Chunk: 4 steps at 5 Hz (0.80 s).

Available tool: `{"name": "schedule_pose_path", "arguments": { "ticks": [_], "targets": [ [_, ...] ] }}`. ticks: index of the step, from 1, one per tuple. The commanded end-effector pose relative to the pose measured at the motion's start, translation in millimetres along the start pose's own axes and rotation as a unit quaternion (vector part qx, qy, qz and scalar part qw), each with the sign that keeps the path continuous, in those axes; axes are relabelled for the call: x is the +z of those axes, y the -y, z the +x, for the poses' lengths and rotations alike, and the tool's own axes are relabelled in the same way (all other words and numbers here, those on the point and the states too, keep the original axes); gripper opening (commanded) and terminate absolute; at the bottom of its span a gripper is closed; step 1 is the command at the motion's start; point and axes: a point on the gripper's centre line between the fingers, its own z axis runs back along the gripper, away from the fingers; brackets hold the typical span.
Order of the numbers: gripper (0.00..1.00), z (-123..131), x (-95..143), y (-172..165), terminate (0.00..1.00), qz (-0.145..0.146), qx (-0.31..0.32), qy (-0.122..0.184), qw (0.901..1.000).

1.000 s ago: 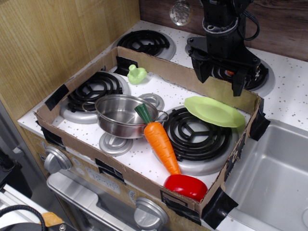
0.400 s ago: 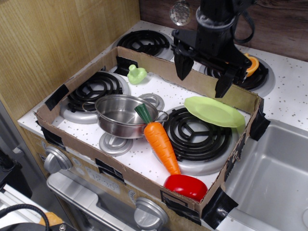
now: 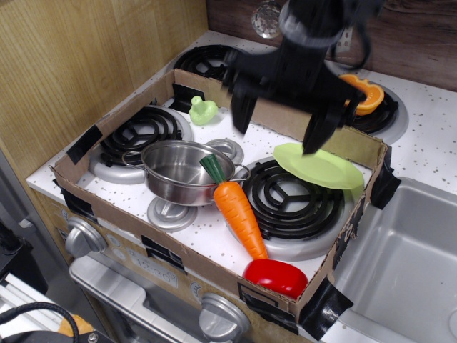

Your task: Put carrot on plate

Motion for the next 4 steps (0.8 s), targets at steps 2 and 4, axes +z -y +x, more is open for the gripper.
{"name": "schedule_pose_path", "arguments": {
  "ticks": [2, 4],
  "targets": [
    [1.0, -13.8, -21.9, -15.4, 0.0, -0.028, 0.196, 0.06, 0.9785],
    [1.0, -12.4, -55.3, -14.5, 0.0, -0.038, 0.205, 0.09, 0.9739]
  ]
}}
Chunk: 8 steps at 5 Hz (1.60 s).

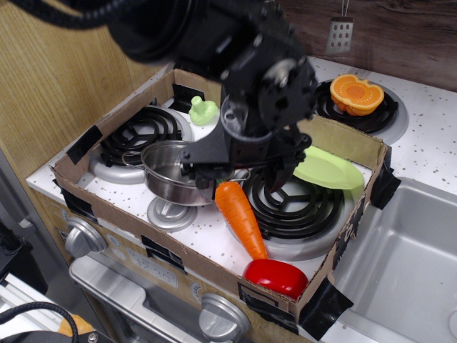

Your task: Put carrot on plate

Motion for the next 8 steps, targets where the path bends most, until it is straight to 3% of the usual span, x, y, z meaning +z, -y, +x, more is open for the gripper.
{"name": "schedule_pose_path", "arguments": {
  "ticks": [1, 3, 4, 5, 6, 7, 8],
  "targets": [
    [1.0, 0.6, -20.8, 10.9, 0.0, -0.023, 0.022, 0.034, 0.9989],
    [1.0, -7.4, -33.3, 13.6, 0.0, -0.025, 0.035, 0.036, 0.9984],
    [0.0, -5.5, -30.0, 14.4, 0.0, -0.013, 0.036, 0.039, 0.9985],
    [0.0, -0.2, -20.4, 19.3, 0.0, 0.001, 0.044, 0.056, 0.9975],
    [0.0, 9.8, -9.2, 30.7, 0.0, -0.004, 0.05, 0.1, 0.9937],
    [0.0, 23.5, 11.9, 45.8, 0.0, 0.003, 0.065, 0.192, 0.9792],
    [0.0, 36.0, 33.0, 61.2, 0.0, 0.007, 0.051, 0.225, 0.973]
  ]
}}
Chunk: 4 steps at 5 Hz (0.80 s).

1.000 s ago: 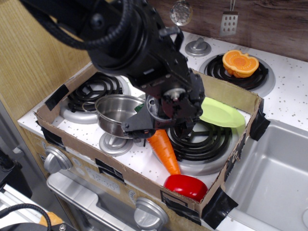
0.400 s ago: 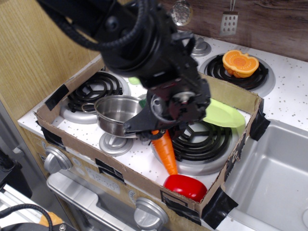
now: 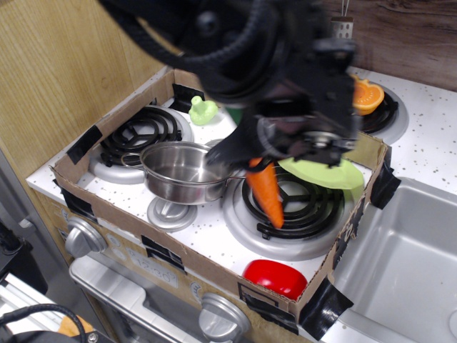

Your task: Put carrot on plate

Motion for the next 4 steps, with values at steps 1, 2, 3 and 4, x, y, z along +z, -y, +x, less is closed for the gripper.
{"name": "schedule_pose_path", "arguments": {
  "ticks": [1, 2, 3, 4],
  "targets": [
    [0.0, 33.8, 23.6, 41.5, 0.0, -0.071, -0.054, -0.031, 0.9955],
    [0.0, 42.1, 17.1, 51.3, 0.0, -0.156, -0.076, -0.16, 0.9718],
    [0.0, 44.9, -7.9, 54.8, 0.0, -0.18, -0.088, -0.182, 0.9627],
    [0.0, 43.2, -21.7, 64.7, 0.0, -0.183, -0.091, -0.189, 0.9603]
  ]
}}
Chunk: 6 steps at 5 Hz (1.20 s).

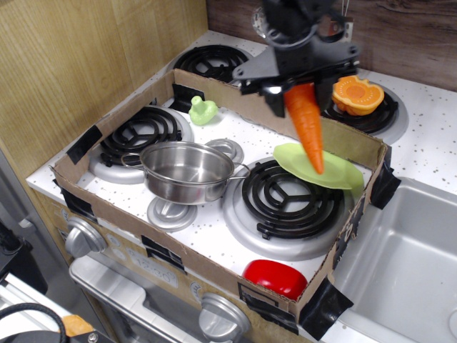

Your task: Put carrot on plate

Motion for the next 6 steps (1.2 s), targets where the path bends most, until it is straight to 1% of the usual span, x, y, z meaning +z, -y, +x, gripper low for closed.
{"name": "schedule_pose_path", "arguments": {
  "ticks": [1, 2, 3, 4, 5, 6],
  "targets": [
    [0.0, 10.9, -19.8, 26.0, 0.0, -0.033, 0.004, 0.021, 0.9992],
    [0.0, 2.2, -31.2, 30.3, 0.0, -0.04, 0.02, 0.024, 0.9987],
    [0.0, -8.8, -36.4, 30.5, 0.0, -0.037, 0.038, 0.037, 0.9979],
    [1.0, -14.6, -33.6, 28.4, 0.0, -0.032, 0.04, 0.056, 0.9971],
    [1.0, -15.0, -29.4, 29.5, 0.0, -0.032, 0.04, 0.066, 0.9965],
    [1.0, -14.8, -21.7, 36.5, 0.0, -0.023, 0.048, 0.072, 0.9959]
  ]
}}
